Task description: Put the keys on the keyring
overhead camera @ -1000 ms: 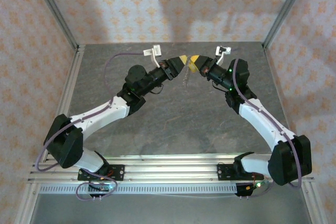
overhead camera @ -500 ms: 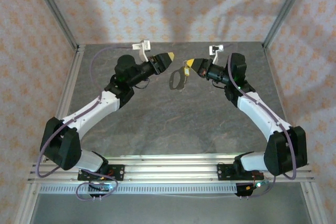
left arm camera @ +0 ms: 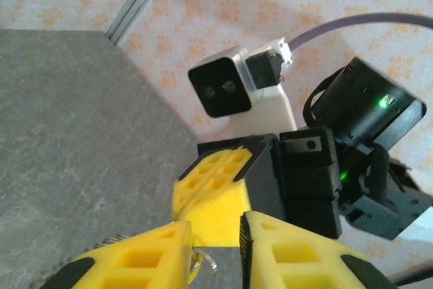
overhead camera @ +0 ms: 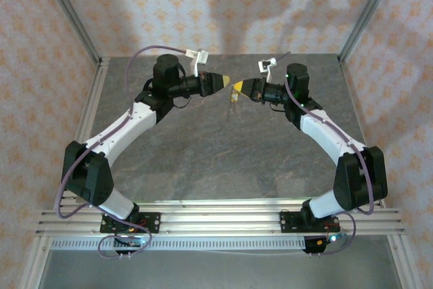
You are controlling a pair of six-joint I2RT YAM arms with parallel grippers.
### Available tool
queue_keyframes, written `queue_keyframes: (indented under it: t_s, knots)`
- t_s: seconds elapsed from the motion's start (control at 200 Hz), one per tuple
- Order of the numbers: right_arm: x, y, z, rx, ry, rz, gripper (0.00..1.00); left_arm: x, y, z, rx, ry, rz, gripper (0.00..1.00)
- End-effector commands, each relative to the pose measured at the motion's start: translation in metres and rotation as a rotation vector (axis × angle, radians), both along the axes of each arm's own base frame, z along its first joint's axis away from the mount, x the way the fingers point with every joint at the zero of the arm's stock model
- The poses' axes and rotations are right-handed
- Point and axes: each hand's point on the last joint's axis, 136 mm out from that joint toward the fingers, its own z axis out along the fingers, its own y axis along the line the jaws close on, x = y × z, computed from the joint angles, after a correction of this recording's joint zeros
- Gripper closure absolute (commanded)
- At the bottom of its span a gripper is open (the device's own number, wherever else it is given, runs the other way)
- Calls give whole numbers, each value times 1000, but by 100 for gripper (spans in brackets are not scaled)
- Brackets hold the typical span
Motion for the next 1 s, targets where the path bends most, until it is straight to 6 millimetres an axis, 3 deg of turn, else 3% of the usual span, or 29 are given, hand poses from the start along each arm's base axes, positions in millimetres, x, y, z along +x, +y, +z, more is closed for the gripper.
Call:
queue_keyframes:
  t_s: [0.0,0.996]
  knots:
    - [-6,3,25,21,-97,62,100,-1,2,2,14,-28,-48,76]
    - [-5,3,25,31,-90,61,100,1,-20,-10,-8,12,-130,76]
